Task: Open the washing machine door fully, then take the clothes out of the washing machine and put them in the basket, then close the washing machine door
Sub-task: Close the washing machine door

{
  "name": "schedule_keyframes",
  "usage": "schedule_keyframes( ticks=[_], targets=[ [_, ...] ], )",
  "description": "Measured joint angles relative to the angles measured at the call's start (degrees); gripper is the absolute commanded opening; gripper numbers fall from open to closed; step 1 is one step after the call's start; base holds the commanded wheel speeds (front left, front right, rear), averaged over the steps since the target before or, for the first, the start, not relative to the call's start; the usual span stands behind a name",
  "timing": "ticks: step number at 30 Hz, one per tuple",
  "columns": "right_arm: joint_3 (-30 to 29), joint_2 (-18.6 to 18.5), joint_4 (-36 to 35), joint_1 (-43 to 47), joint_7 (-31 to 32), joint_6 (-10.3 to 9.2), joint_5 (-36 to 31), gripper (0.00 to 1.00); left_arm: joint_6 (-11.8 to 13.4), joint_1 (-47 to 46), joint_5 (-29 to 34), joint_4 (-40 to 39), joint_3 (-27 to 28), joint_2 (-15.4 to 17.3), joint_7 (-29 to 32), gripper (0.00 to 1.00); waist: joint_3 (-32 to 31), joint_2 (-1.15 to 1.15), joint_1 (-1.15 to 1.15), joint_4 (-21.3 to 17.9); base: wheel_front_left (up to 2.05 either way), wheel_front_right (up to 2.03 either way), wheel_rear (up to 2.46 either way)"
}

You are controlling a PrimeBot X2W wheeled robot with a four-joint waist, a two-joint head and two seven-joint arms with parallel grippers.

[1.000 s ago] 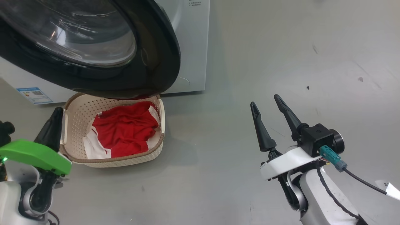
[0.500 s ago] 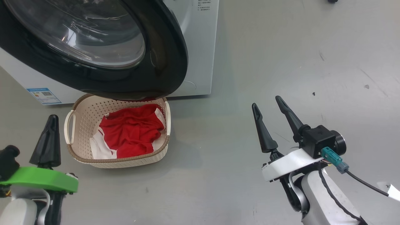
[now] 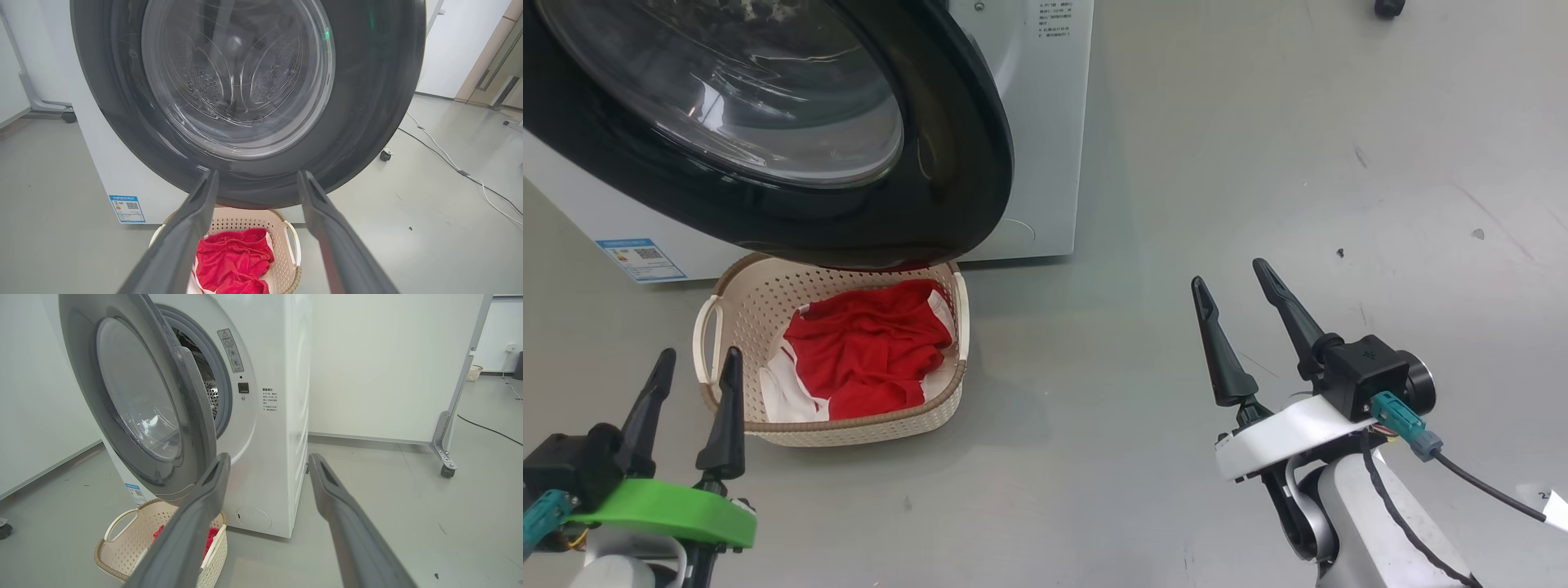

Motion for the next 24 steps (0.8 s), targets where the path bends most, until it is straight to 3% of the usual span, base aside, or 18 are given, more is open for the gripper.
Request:
schedule_keyframes(
  ticks=[24],
  targets=[
    [-0.9, 0.2, 0.0, 1.4, 0.0, 0.99, -0.5, 1.0, 0.0, 0.7, 3.7, 0.2, 2.7, -2.8, -0.5, 1.0, -1.3, 0.0, 0.0, 0.3, 0.0, 0.0, 0.0]
  ],
)
